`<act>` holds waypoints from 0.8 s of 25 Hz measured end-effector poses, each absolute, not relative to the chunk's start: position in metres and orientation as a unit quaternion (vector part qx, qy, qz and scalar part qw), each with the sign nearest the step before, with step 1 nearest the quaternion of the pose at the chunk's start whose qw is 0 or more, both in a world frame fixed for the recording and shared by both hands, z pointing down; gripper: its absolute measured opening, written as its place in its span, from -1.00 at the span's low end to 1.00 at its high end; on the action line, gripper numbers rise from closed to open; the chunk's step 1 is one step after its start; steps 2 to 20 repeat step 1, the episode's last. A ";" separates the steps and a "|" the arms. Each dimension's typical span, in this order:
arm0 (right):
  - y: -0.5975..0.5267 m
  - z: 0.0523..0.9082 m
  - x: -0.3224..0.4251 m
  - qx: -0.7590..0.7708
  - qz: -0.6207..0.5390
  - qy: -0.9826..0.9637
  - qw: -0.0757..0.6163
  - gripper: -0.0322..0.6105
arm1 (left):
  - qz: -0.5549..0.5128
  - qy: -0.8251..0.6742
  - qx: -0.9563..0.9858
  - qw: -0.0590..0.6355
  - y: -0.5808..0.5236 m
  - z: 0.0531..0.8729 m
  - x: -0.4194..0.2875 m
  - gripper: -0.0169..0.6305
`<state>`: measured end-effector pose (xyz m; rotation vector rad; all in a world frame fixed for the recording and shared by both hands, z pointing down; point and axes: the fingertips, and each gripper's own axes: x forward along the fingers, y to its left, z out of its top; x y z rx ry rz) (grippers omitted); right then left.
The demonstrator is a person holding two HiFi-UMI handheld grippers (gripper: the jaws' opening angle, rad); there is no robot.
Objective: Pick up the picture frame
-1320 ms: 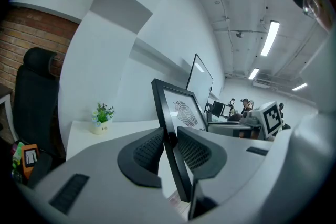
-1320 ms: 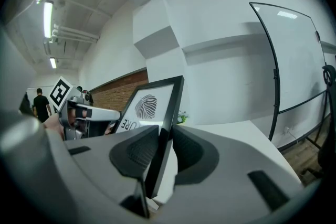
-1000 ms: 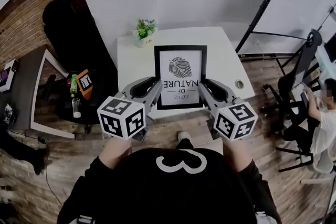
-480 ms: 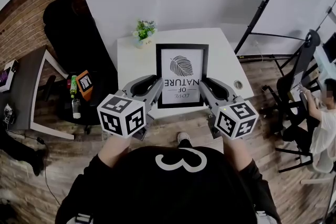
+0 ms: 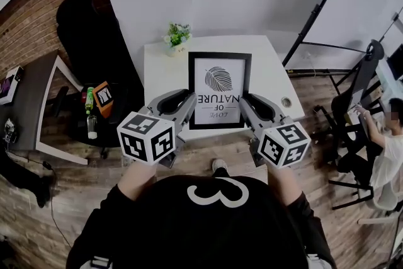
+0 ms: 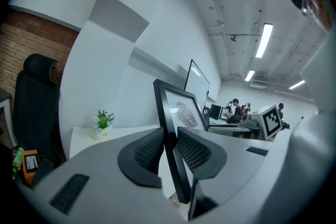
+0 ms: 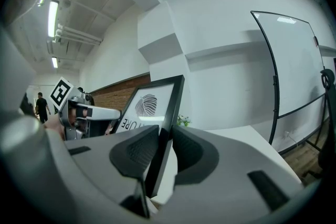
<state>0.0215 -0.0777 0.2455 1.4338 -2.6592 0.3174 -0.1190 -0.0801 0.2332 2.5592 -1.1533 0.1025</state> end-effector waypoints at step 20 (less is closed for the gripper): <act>-0.077 0.245 0.021 0.471 0.104 -0.874 0.051 -0.60 | 0.035 -0.405 0.899 0.165 -0.079 0.232 -0.119 -0.66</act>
